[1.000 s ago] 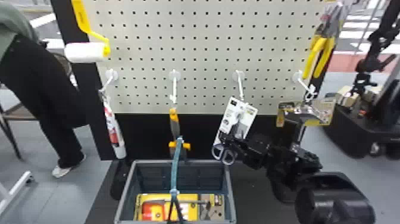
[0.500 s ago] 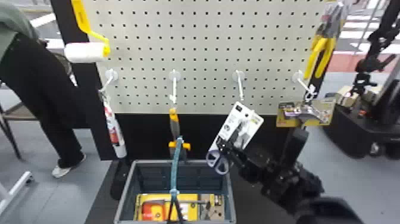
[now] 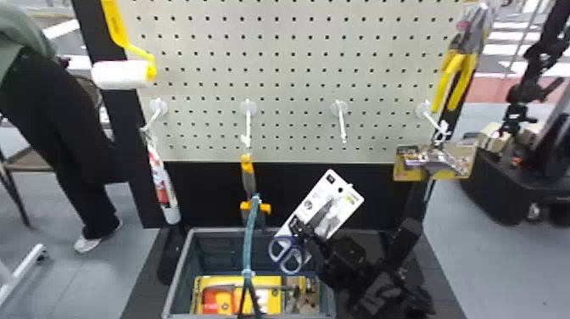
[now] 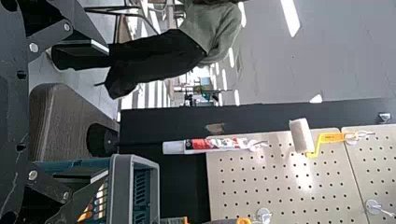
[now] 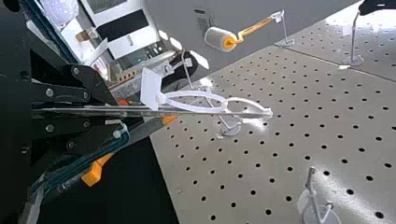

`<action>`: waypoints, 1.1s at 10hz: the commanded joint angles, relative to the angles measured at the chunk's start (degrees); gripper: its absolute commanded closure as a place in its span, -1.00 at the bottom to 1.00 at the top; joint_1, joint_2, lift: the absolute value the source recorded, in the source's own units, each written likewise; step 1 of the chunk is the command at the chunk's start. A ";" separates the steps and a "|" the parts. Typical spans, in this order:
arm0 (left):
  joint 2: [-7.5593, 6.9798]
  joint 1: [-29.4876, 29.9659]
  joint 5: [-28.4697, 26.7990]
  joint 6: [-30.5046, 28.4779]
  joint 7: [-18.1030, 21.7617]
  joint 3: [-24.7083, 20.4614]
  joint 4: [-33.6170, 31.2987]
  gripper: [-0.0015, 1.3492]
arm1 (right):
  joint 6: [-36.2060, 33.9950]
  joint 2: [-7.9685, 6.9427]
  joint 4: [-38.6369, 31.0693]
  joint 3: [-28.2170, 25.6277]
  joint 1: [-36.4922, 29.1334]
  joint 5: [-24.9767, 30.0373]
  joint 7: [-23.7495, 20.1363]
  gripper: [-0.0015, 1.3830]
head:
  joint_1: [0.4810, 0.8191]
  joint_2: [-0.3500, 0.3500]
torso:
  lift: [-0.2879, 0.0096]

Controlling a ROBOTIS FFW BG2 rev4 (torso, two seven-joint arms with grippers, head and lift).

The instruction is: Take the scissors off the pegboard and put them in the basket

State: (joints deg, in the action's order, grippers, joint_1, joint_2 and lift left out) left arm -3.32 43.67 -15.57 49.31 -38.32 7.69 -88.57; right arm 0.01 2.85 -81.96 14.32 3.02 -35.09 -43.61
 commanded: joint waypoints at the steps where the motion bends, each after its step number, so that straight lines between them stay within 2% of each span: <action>1: -0.19 -0.32 0.10 -0.01 0.00 0.22 0.32 -0.45 | 0.78 -0.03 3.00 2.38 2.24 -2.00 0.01 0.82 | -0.60 0.00 | 0.26; 5: -0.37 -0.57 0.28 -0.09 0.00 0.48 0.75 -0.45 | 0.17 0.58 8.06 8.53 6.18 -5.07 -0.08 0.82 | -0.60 0.00 | 0.26; 7: -0.37 -0.69 0.36 -0.01 0.00 0.66 0.89 -0.45 | -0.80 0.76 8.76 9.94 7.04 -5.25 -0.25 0.79 | -0.60 0.00 | 0.26; 8: -0.37 -0.57 0.36 -0.01 0.00 0.57 0.89 -0.45 | -0.89 0.84 9.04 9.94 7.16 -5.34 -0.51 0.29 | -0.60 0.00 | 0.26; 9: -0.37 -0.57 0.36 -0.01 0.00 0.66 0.89 -0.45 | -0.89 0.84 9.04 9.94 7.41 -5.25 -0.60 -0.40 | -0.60 0.00 | 0.26; 10: -0.37 -0.57 0.45 0.08 0.00 0.66 0.89 -0.45 | -0.80 0.84 8.90 9.94 7.41 -5.16 -0.60 -0.89 | -0.60 0.00 | 0.26; 11: -0.37 -0.57 0.45 0.08 0.00 0.66 0.89 -0.45 | -0.80 0.84 9.04 9.94 7.41 -5.16 -0.60 -0.89 | -0.60 0.00 | 0.26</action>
State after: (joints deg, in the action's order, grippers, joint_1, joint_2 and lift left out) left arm -3.69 43.10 -15.17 49.38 -38.32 8.30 -87.68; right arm -0.78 3.69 -72.99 24.25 10.42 -40.27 -44.23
